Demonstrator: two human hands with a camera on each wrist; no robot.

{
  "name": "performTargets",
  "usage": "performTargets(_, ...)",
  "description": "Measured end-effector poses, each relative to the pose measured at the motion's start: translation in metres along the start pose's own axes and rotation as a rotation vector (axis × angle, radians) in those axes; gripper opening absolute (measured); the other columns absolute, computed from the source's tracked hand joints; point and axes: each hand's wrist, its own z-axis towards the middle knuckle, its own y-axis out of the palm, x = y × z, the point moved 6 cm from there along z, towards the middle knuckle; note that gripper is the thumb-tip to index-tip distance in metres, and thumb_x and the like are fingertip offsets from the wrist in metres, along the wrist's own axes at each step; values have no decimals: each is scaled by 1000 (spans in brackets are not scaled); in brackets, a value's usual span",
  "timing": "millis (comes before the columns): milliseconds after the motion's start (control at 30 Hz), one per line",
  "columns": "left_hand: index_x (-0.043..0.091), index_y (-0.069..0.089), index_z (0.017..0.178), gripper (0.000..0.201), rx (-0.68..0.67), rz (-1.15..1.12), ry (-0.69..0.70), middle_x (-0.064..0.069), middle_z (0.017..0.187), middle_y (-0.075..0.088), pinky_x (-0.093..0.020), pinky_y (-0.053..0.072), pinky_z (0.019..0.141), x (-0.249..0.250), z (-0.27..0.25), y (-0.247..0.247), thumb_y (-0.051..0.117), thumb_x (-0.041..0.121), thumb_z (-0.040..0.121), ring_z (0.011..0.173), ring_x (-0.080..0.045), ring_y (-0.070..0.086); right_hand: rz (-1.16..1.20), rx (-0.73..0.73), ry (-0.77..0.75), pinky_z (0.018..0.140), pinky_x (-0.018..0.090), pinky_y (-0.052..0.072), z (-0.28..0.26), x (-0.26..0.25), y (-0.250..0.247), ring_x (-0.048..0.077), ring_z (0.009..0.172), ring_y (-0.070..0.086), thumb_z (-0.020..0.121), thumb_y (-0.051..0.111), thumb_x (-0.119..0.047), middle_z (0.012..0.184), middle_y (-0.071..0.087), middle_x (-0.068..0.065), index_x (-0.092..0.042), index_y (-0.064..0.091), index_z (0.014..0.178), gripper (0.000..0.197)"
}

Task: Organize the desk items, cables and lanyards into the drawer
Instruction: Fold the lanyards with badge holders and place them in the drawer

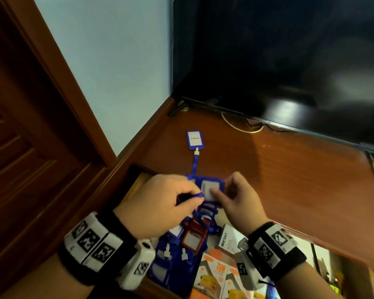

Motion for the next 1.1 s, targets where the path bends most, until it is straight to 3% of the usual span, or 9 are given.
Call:
performTargets(100, 40, 76, 107, 14, 24, 189, 34, 19, 98, 60, -21, 42, 93, -22, 23, -10, 68, 39, 96, 99, -1, 51, 9, -331, -47, 71, 28, 56, -18, -3, 35, 8, 78, 66, 91, 75, -22, 87, 69, -1, -31, 56, 87, 22)
performTargets(167, 41, 79, 104, 14, 11, 158, -84, 19, 102, 63, -29, 48, 96, -49, 36, -14, 71, 35, 94, 100, 0, 55, 177, -448, -18, 79, 47, 60, -28, -7, 45, 31, 89, 69, 91, 76, -20, 96, 70, 12, -22, 60, 94, 16)
performTargets(267, 29, 83, 101, 11, -115, -70, -303, 9, 99, 78, -38, 56, 98, -88, 38, -2, 78, 27, 91, 96, -4, 71, 501, -362, 66, 71, 45, 62, -29, -8, 36, 42, 84, 71, 89, 76, -8, 91, 70, 27, -2, 57, 95, 22)
performTargets(400, 9, 74, 115, 30, -90, -818, -536, -19, 107, 77, -48, 59, 89, -114, 16, 35, 76, 10, 86, 91, -26, 74, 670, -284, 148, 67, 45, 60, -27, -1, 26, 47, 84, 70, 87, 73, -4, 94, 70, 34, 5, 51, 97, 27)
performTargets(667, 6, 73, 115, 31, 141, -1063, -418, -13, 117, 77, -29, 61, 84, -95, -5, 61, 59, -11, 95, 109, -24, 74, 1011, -134, 325, 63, 39, 64, -27, 9, 46, 47, 98, 69, 87, 72, -5, 103, 64, 40, -9, 52, 94, 21)
performTargets(767, 3, 63, 133, 40, 101, -1165, -366, -18, 131, 71, -32, 58, 97, -87, -12, 58, 54, -13, 96, 124, -28, 68, 1028, -88, 365, 64, 38, 64, -27, 10, 57, 53, 104, 65, 88, 72, -7, 110, 54, 49, -9, 50, 96, 23)
performTargets(867, 0, 60, 137, 40, 110, -1187, -364, -20, 133, 69, -41, 53, 108, -89, -17, 55, 60, -2, 97, 127, -33, 65, 912, -128, 386, 58, 36, 62, -25, 10, 71, 41, 76, 72, 93, 71, -8, 94, 66, 41, -8, 48, 90, 23)
performTargets(967, 4, 69, 126, 27, 236, -1009, -530, -17, 120, 76, -47, 55, 104, -122, -21, 58, 61, 4, 100, 117, -33, 71, 487, -393, 347, 61, 37, 61, -29, 12, 93, 26, 65, 71, 98, 68, -26, 84, 76, 18, -5, 60, 93, 23)
performTargets(1100, 15, 73, 114, 17, -169, -581, -601, -3, 110, 80, -41, 56, 102, -173, -37, 86, 69, 12, 98, 107, -18, 75, -408, -655, 142, 59, 30, 55, -18, 31, 104, 10, 67, 68, 93, 57, -66, 77, 73, -2, -25, 66, 88, 43)
